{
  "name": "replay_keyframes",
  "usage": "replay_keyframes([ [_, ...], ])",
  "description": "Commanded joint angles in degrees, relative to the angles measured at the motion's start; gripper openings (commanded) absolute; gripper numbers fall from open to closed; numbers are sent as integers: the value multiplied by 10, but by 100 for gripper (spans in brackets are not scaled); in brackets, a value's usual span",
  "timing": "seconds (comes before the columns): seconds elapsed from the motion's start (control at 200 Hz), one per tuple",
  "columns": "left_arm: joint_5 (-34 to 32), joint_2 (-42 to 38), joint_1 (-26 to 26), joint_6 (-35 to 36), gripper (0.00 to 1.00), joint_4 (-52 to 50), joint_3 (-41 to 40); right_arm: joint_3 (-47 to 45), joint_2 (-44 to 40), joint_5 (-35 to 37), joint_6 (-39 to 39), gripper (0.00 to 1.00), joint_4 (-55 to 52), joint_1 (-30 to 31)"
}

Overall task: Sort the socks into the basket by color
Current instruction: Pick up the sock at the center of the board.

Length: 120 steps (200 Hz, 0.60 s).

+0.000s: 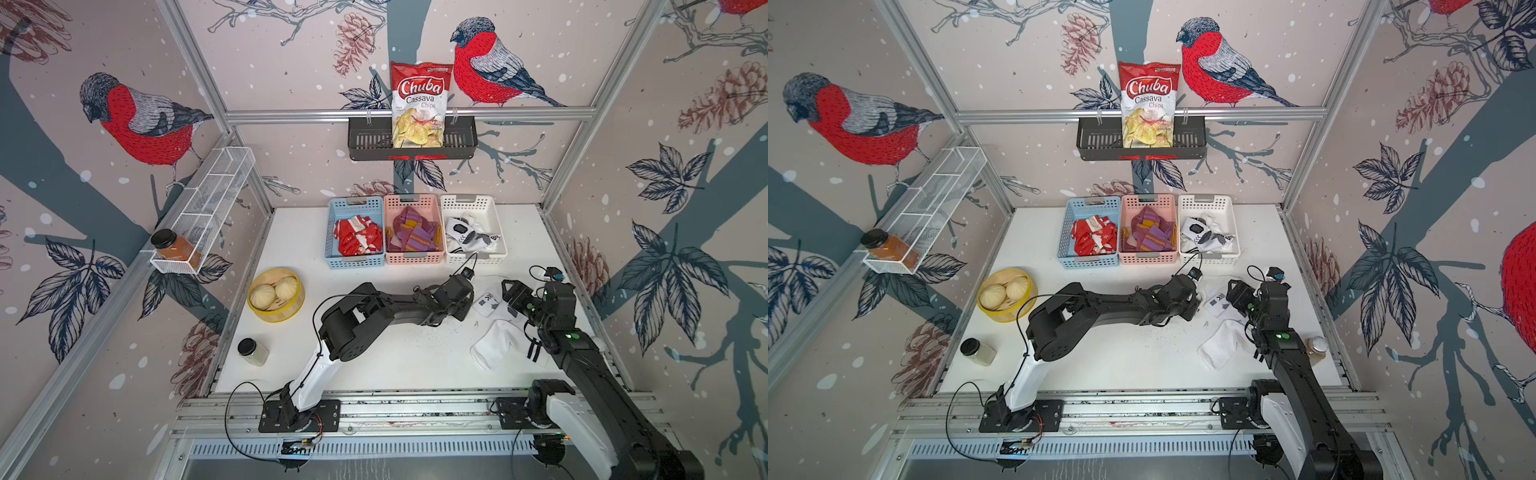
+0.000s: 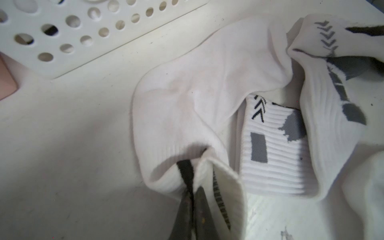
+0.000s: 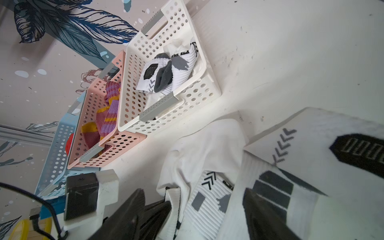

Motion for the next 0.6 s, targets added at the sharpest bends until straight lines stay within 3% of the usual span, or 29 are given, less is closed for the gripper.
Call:
replay_keyframes([
  [0.0,-14,-15,1,12,0,-24,-12,-1,-3,3,-7,76,-2,-1],
  [0.275,-15,-74,10,33,0,-38,-36,10,-2,18,-6,77,-10,-4],
  [0.595,10,-162,32,54,0,-62,-79,46,22,45,-10,77,-93,-18],
])
